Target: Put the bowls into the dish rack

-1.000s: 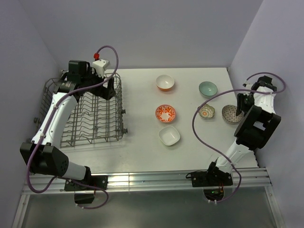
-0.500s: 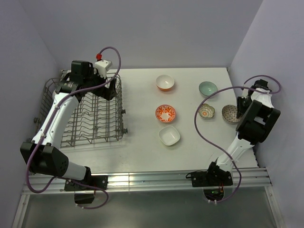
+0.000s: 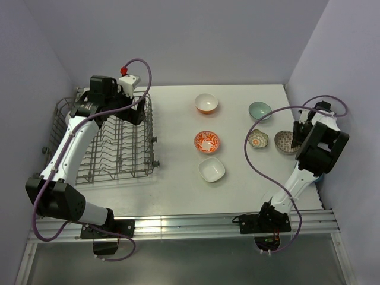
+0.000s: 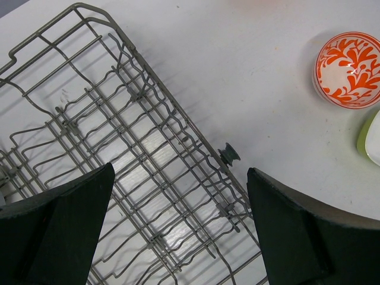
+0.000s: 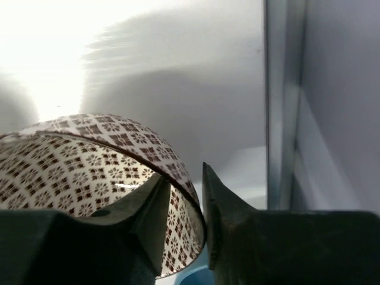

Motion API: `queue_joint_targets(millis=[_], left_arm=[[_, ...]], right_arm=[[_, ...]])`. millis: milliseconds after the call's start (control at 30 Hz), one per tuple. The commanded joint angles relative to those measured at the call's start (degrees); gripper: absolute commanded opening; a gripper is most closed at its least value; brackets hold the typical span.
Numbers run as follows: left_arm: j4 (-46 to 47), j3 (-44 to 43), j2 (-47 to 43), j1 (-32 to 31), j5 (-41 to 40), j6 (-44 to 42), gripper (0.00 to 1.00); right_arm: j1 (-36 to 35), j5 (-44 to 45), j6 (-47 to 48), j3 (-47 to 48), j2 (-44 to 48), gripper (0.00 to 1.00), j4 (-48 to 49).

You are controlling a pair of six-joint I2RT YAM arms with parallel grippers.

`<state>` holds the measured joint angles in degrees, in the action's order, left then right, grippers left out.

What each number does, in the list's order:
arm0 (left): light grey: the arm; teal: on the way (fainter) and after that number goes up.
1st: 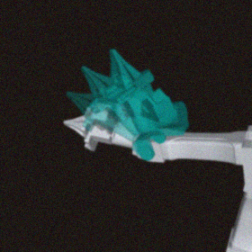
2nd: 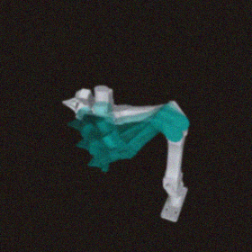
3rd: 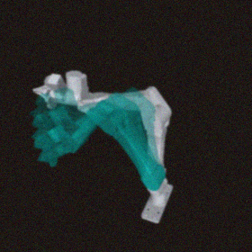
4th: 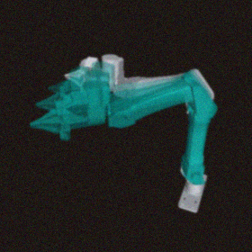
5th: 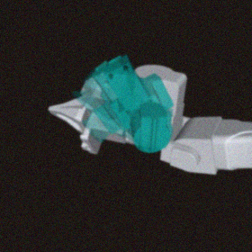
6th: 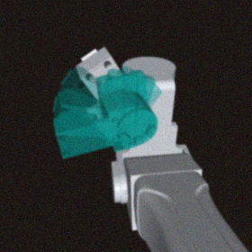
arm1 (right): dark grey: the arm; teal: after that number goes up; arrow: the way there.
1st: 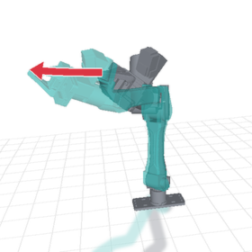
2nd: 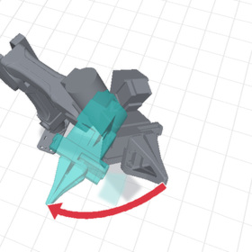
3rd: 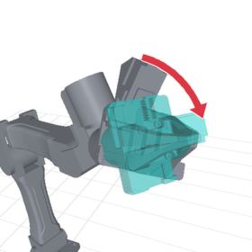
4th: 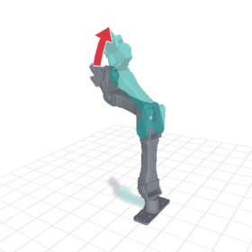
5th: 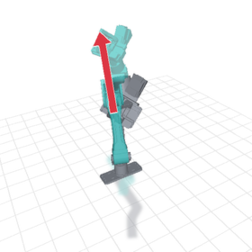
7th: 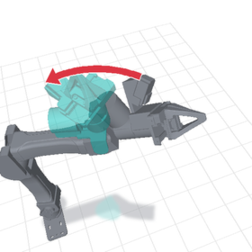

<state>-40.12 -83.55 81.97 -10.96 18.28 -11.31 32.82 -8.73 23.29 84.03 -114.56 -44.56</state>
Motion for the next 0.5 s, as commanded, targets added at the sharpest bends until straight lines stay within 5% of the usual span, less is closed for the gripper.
queue_joint_targets(millis=[0,233,467], left_arm=[[2.06,0.66,-2.17,-0.29,-0.62,-0.20,1.00],[2.33,1.02,-2.43,-0.29,-0.53,0.15,0.99],[2.15,-1.00,-1.82,-0.29,-1.58,0.59,1.00]], right_arm=[[-1.17,-1.90,-2.19,1.75,-0.49,0.31,1.23],[-1.62,-1.12,-3.07,5.35,0.13,0.00,-0.62],[-1.79,-2.86,-2.81,11.50,2.49,0.00,-5.89]])
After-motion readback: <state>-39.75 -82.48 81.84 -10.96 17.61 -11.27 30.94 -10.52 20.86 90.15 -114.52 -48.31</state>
